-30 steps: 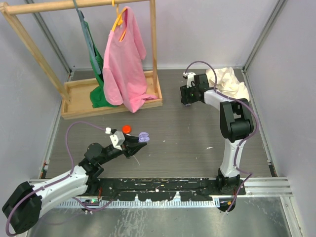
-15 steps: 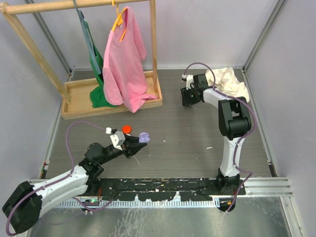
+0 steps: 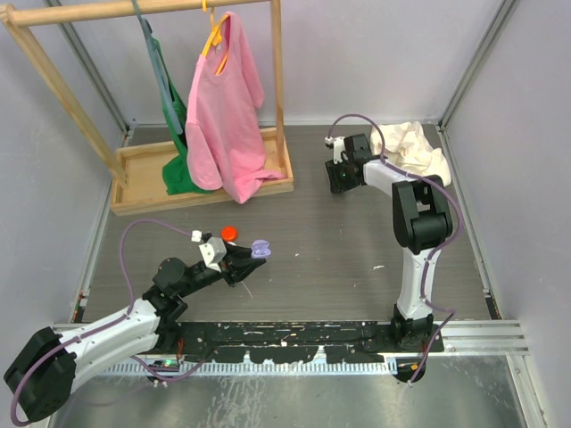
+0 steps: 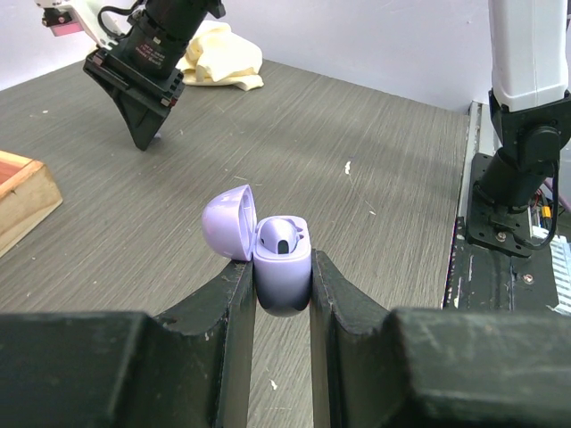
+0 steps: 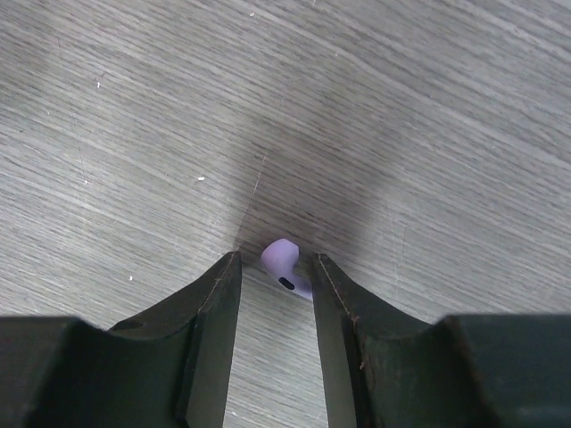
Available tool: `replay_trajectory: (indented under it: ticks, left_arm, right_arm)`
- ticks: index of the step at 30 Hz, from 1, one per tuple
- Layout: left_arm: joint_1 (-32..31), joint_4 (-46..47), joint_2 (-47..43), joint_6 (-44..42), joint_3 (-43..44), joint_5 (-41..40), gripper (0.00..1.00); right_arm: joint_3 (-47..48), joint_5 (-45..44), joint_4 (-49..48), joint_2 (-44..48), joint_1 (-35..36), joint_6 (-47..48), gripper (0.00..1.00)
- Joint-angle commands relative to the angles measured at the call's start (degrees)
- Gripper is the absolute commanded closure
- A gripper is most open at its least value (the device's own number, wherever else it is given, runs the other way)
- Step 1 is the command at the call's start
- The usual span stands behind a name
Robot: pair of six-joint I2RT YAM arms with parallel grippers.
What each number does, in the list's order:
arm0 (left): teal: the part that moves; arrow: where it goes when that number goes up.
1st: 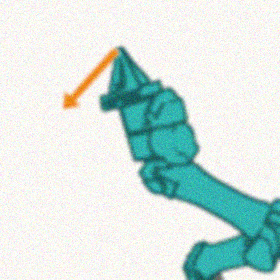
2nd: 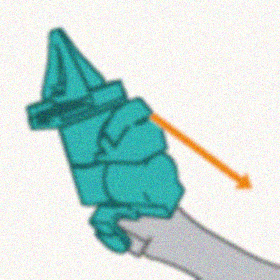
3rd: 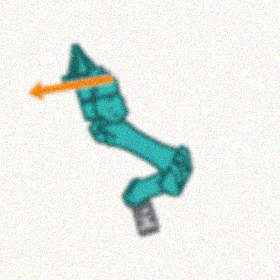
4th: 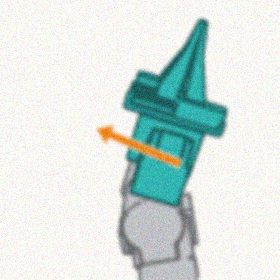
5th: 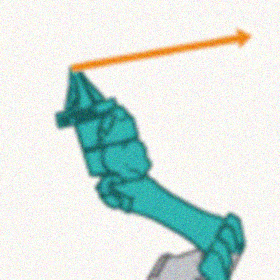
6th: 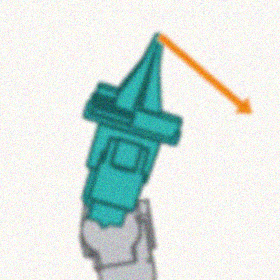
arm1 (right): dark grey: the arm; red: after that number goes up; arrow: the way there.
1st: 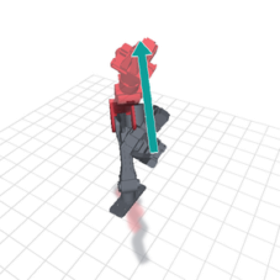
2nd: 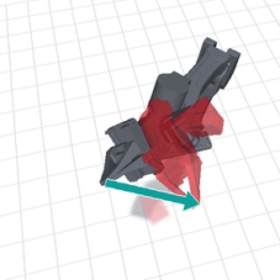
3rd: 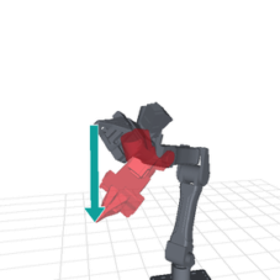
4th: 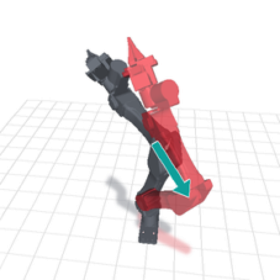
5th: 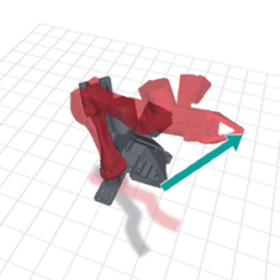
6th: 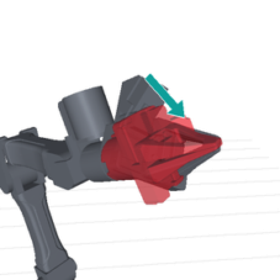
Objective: Insert the wireless bluetooth earbuds into the charging case
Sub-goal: Move the earbud to the center of the board.
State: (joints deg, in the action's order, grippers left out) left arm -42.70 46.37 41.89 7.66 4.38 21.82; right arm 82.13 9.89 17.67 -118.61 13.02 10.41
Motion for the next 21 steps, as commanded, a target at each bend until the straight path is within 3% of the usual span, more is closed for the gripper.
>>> replay_trajectory:
  ticks: [1,9,21]
  left_arm:
    - [-0.1,3.0,-0.3,-0.7,2.5,0.6,1.00]
    - [0.0,3.1,-0.3,-0.7,2.5,0.7,1.00]
    - [0.0,3.1,-1.1,-0.4,2.5,0.8,1.00]
  right_arm:
    - [0.5,-3.2,6.0,2.1,1.6,0.2,0.58]
    - [0.8,-6.1,7.4,2.3,2.8,0.3,0.64]
    - [0.1,-7.3,8.3,2.9,3.2,-1.5,0.84]
